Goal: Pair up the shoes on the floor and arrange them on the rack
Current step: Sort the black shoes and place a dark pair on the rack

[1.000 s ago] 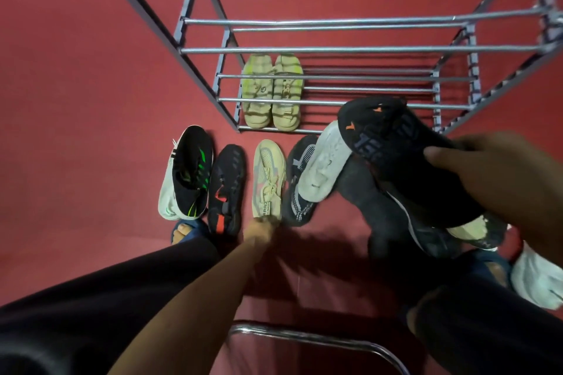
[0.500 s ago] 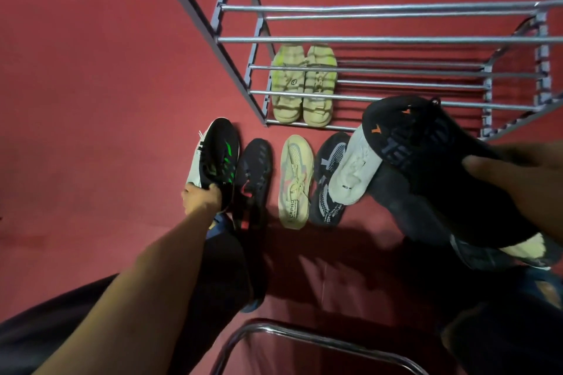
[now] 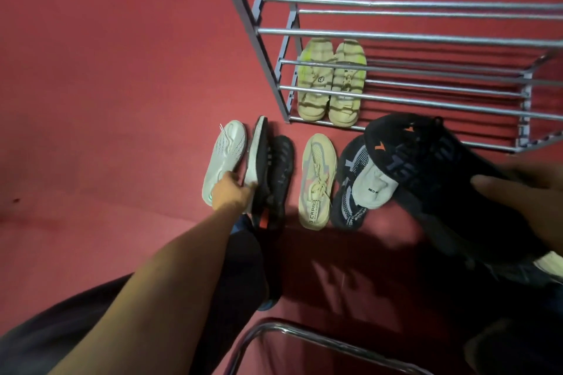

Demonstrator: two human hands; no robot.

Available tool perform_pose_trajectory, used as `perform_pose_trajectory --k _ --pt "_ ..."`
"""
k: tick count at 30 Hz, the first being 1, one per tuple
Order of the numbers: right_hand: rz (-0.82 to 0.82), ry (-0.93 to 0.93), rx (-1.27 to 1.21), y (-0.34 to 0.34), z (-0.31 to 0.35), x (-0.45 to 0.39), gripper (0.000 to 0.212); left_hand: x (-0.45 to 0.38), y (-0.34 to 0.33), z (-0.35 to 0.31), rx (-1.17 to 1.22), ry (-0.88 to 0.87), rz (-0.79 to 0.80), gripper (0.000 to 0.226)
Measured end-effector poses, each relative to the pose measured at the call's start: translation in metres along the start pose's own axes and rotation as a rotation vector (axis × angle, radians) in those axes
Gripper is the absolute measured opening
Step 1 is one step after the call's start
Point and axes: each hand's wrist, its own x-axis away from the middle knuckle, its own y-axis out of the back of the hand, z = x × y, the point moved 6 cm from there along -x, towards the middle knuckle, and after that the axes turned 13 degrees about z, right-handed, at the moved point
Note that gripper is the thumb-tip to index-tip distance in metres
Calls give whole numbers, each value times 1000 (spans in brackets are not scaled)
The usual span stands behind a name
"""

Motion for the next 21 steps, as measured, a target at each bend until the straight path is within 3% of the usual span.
perform_pose_trajectory --k 1,3,6,11,14,18,21 --pt "32 -60 172 6 22 -10 58 2 -9 -2 -39 -16 33 54" --pt "4 -46 166 -8 16 14 62 9 -21 -6 -148 -49 20 62" --pt "-7 -53 12 -6 64 33 63 27 -29 -19 -281 -73 -116 57" --pt "-37 -41 -242 20 114 77 73 50 -47 -49 -348 -104 -69 57" --pt "-85 -43 -324 25 135 98 78 75 -70 -91 -386 -392 -71 43" --pt "-130 -75 -354 31 167 136 52 141 -124 -161 -173 -737 -4 24" --pt "-193 -109 -340 45 173 159 41 202 -178 -205 32 -812 219 17"
